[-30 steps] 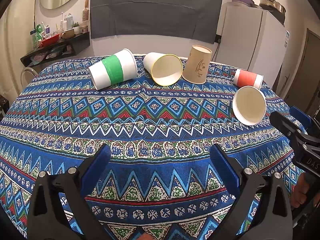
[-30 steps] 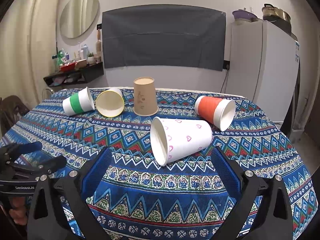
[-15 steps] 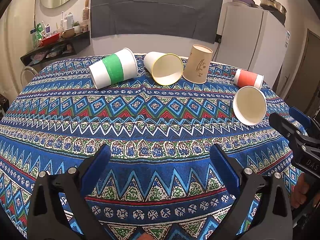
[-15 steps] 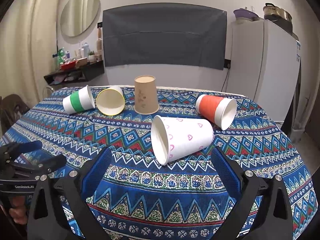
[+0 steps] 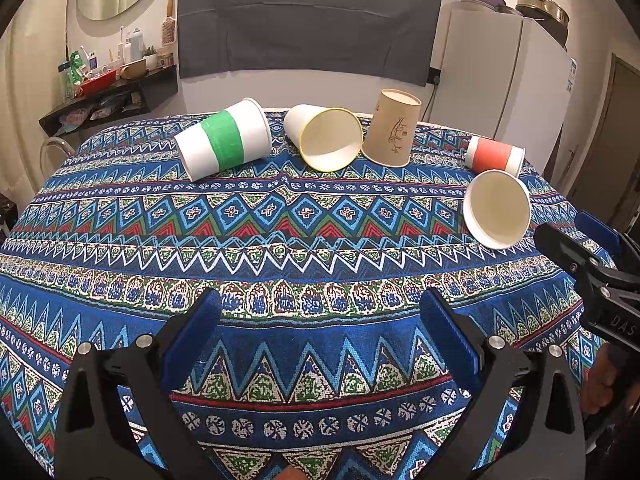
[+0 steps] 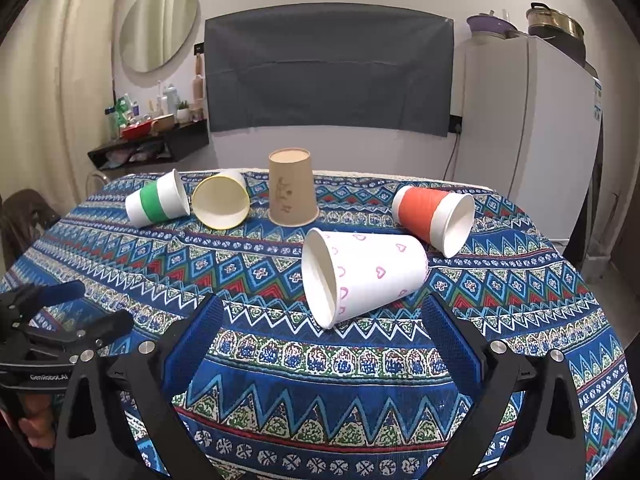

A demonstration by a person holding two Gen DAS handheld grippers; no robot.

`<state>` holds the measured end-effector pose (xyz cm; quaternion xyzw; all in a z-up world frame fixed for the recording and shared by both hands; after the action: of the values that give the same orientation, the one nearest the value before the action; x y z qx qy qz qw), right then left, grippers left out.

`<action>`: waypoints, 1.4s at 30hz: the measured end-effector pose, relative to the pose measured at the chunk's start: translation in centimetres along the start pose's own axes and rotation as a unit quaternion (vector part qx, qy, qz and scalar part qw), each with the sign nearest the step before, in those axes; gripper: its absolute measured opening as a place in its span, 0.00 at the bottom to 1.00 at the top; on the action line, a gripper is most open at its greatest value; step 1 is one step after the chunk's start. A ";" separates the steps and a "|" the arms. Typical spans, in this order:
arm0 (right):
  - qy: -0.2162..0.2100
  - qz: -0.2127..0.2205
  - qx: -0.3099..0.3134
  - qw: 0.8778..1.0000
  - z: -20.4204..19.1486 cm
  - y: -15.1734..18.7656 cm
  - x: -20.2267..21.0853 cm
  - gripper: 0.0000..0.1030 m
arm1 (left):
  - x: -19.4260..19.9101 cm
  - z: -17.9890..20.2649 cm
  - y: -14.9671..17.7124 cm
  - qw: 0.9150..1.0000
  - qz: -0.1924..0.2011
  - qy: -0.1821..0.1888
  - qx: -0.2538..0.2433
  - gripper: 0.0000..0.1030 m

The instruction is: Flip cup upside down

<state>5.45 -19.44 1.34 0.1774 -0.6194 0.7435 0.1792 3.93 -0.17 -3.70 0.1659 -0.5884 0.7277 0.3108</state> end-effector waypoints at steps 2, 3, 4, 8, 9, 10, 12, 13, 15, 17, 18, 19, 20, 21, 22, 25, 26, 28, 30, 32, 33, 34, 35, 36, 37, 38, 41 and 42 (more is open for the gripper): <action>0.000 -0.002 -0.001 1.000 0.0 0.0 -0.1 0.92 | 0.0 -0.1 -0.1 1.000 0.000 0.000 0.002 0.94; 0.000 -0.002 -0.001 1.000 0.1 0.0 -0.1 0.92 | 0.0 -0.1 -0.1 1.000 -0.001 0.000 0.003 0.94; 0.000 -0.003 -0.001 1.000 0.1 0.0 -0.1 0.92 | -0.1 -0.1 -0.1 1.000 -0.001 0.000 0.003 0.94; 0.000 -0.005 0.000 1.000 0.1 0.0 -0.3 0.92 | -0.1 -0.1 -0.1 1.000 -0.003 -0.001 0.002 0.94; 0.000 -0.005 0.000 1.000 0.1 0.0 -0.3 0.92 | -0.1 -0.1 -0.1 1.000 -0.004 -0.001 0.002 0.94; 0.000 -0.005 0.000 1.000 0.1 0.0 -0.3 0.92 | -0.2 -0.1 -0.2 1.000 -0.005 -0.001 0.002 0.94; 0.000 -0.005 0.000 1.000 0.1 0.1 -0.2 0.92 | -0.3 -0.1 -0.2 1.000 -0.006 -0.003 0.002 0.94; 0.000 -0.005 0.001 1.000 0.0 0.1 -0.3 0.92 | -0.4 -0.1 -0.2 1.000 -0.007 -0.003 0.002 0.94; 0.000 -0.005 0.002 1.000 0.0 0.1 -0.2 0.92 | -0.5 0.0 -0.2 1.000 -0.010 -0.003 0.002 0.94; 0.001 -0.002 0.004 1.000 0.0 0.1 -0.1 0.92 | -0.6 -0.1 -0.2 1.000 -0.011 -0.004 0.004 0.94; 0.001 0.000 0.005 1.000 -0.1 0.0 0.0 0.92 | -0.6 -0.1 -0.2 1.000 -0.010 -0.004 0.006 0.94; 0.002 0.001 0.005 1.000 -0.1 0.0 0.0 0.92 | -0.6 -0.2 -0.2 1.000 -0.008 -0.005 0.008 0.94; 0.003 0.003 0.007 1.000 -0.2 0.0 0.1 0.92 | -0.5 -0.2 -0.3 1.000 -0.006 -0.005 0.010 0.94; 0.002 0.003 0.009 1.000 -0.2 0.0 0.1 0.92 | -0.5 -0.3 -0.2 1.000 -0.006 -0.003 0.012 0.94; 0.001 0.002 0.011 1.000 -0.4 0.0 0.1 0.92 | -0.5 -0.3 -0.2 1.000 -0.008 -0.001 0.014 0.94; -0.004 -0.004 0.016 1.000 -0.8 -0.1 0.0 0.92 | -0.8 -0.6 -0.3 1.000 -0.017 -0.001 0.023 0.94; -0.007 -0.006 0.016 1.000 -0.9 -0.2 0.0 0.92 | -0.7 -0.8 -0.4 1.000 -0.016 -0.005 0.025 0.94; -0.010 -0.005 0.014 1.000 -1.0 -0.5 0.0 0.92 | -0.4 -0.9 -0.7 0.999 -0.014 0.000 0.029 0.94; -0.013 -0.002 0.011 1.000 -1.2 -1.1 0.1 0.92 | -0.2 -1.1 -1.3 0.999 -0.015 0.002 0.030 0.94; -0.013 0.002 0.008 1.000 -1.3 -1.7 0.1 0.92 | 0.1 -1.1 -1.8 1.000 -0.014 0.003 0.027 0.94; -0.014 0.003 0.006 1.000 -1.4 -2.0 0.1 0.92 | 0.2 -1.0 -2.2 1.000 -0.014 0.002 0.022 0.94; -0.014 0.005 0.005 1.000 -1.5 -2.3 0.1 0.92 | 0.2 -0.9 -2.6 1.000 -0.017 0.000 0.016 0.94; -0.013 0.006 0.005 1.000 -1.6 -2.5 0.0 0.92 | 0.1 -0.8 -2.9 1.000 -0.020 -0.001 0.013 0.94; -0.011 0.007 0.004 1.000 -1.6 -2.8 0.0 0.92 | 0.1 -0.8 -3.4 1.000 -0.024 -0.002 0.009 0.94; -0.010 0.009 0.003 1.000 -1.7 -3.1 -0.1 0.92 | 0.0 -0.7 -3.8 1.000 -0.026 -0.004 0.005 0.94; -0.010 0.009 0.002 1.000 -1.7 -3.4 -0.3 0.92 | 0.0 -0.7 -4.1 1.000 -0.026 -0.004 0.004 0.94; -0.010 0.009 -0.001 1.000 -1.9 -4.3 -0.8 0.92 | -0.2 -0.8 -5.4 1.000 -0.030 -0.007 -0.005 0.94; -0.011 0.010 -0.002 1.000 -2.0 -4.6 -1.0 0.92 | -0.3 -0.8 -5.8 0.999 -0.031 -0.009 -0.008 0.94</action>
<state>8.47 -16.79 4.43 0.1788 -0.6244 0.7421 0.1655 8.04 1.15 0.26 0.1885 -0.5913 0.7116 0.3294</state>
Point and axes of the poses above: each gripper's, at about its wrist camera, not at the fingertips, and x roughly against the way its jaws point, z to its right, y to its underside, the point moved 5 cm from there along -x, roughly the way its jaws point, and after that the axes turned 15 degrees about y, right-handed, at the moved point
